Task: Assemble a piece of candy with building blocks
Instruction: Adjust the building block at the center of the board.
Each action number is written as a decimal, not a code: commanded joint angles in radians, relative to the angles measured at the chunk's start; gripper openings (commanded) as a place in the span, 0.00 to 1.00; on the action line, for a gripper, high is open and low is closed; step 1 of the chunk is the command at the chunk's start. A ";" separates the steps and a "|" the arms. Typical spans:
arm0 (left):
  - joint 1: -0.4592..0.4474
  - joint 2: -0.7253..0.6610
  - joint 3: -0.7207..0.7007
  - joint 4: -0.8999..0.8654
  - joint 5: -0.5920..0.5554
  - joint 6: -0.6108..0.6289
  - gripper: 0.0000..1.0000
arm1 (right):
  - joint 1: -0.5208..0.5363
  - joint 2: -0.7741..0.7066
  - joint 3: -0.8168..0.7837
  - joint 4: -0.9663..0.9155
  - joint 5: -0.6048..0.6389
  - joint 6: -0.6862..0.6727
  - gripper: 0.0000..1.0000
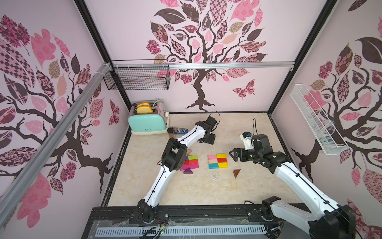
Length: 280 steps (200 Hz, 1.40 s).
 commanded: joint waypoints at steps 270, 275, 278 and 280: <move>0.096 -0.035 -0.290 0.372 0.747 -0.210 0.26 | -0.006 -0.027 0.022 -0.005 0.021 0.033 0.97; 0.097 -0.032 -0.287 0.372 0.748 -0.213 0.27 | -0.006 -0.025 0.020 -0.003 0.022 0.034 0.97; 0.096 -0.029 -0.285 0.371 0.748 -0.215 0.28 | -0.006 -0.024 0.020 -0.001 0.022 0.033 0.97; 0.096 -0.029 -0.283 0.370 0.748 -0.215 0.28 | -0.006 -0.024 0.020 -0.001 0.022 0.032 0.97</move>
